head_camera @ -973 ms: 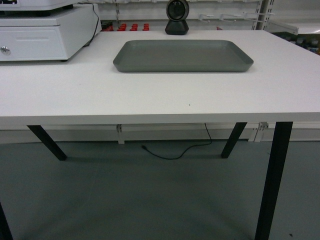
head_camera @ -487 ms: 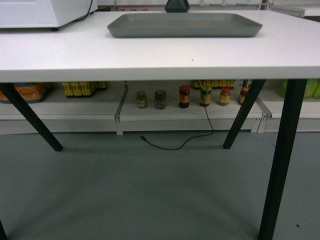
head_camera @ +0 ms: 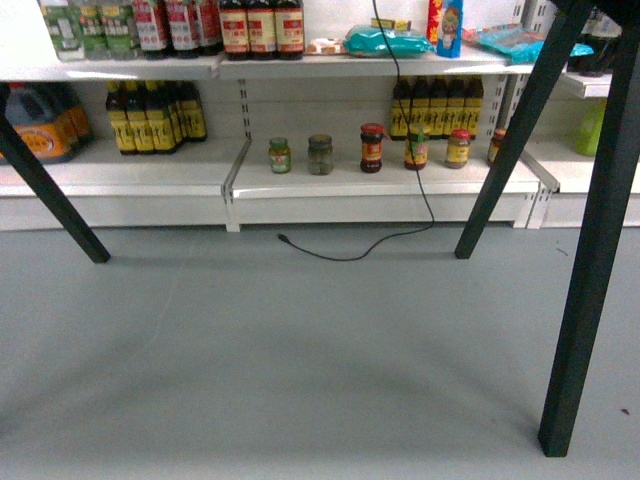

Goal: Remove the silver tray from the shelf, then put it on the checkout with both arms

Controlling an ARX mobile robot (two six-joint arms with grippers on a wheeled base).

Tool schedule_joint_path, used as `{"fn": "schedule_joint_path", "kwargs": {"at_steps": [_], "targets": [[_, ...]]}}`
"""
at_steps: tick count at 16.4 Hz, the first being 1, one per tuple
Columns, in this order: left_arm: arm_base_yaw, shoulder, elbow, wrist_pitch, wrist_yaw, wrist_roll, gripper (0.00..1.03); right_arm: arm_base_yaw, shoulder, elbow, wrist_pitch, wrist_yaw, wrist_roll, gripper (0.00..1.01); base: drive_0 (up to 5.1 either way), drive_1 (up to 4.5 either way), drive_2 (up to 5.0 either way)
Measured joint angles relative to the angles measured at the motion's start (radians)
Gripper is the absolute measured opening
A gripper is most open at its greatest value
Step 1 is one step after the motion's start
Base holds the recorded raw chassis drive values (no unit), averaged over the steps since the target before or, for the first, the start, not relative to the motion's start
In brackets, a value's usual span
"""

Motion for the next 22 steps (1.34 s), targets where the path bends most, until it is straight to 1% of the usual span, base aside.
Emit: {"fn": "schedule_joint_path", "kwargs": {"at_steps": [22], "targets": [[0.000,0.000,0.000,-0.003,0.000,0.001,0.98,0.000,0.000,0.000,-0.001,0.000,0.001,0.98,0.0,0.00,0.0]]}}
